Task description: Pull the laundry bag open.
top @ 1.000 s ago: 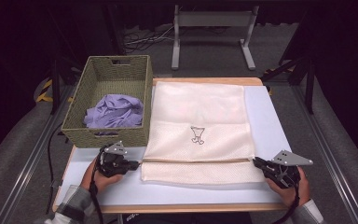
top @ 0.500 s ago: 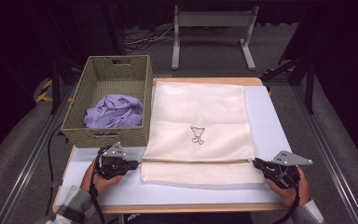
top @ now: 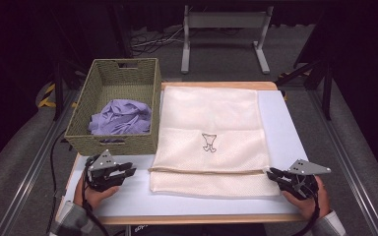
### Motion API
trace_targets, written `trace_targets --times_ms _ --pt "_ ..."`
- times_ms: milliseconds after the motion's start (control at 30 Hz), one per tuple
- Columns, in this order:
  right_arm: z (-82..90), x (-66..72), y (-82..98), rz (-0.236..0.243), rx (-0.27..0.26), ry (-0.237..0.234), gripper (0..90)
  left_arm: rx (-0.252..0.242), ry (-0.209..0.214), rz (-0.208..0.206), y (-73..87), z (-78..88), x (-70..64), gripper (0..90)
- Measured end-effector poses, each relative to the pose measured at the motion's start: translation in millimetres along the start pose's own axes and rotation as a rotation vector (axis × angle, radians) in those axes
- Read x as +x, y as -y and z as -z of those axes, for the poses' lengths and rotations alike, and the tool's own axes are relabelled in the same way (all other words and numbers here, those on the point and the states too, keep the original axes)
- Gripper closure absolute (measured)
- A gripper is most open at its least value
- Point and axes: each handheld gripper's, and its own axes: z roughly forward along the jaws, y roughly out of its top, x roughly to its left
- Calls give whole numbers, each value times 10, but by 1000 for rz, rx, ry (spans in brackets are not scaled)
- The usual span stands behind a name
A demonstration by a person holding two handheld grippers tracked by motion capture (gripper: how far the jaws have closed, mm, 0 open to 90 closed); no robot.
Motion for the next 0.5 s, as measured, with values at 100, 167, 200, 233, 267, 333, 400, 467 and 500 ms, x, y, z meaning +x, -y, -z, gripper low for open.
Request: trace_targets --times_ms 100,167,200,233,267,333,400,467,500 --pt "35 -13 -5 -2 -9 22 691 -21 -21 19 76 84 30 482" --pt "63 -14 -21 -4 -25 21 645 -45 -20 28 118 130 23 431" --pt "75 -10 -31 -2 -34 24 627 -49 -33 30 133 144 14 409" --pt "79 -6 -39 -4 -42 24 596 -49 -33 30 133 144 14 372" --pt "79 -6 -39 -4 -42 24 596 -49 -37 39 147 146 4 372" --pt "74 14 -66 6 -39 28 513 -34 -33 43 188 133 -35 303" --pt "68 39 -94 19 -45 22 450 -25 -41 32 208 124 -79 238" --pt "55 72 -142 39 -51 14 377 -24 -42 27 217 124 -113 196" --pt "41 90 -167 48 -51 10 342 -30 -38 28 216 133 -128 178"
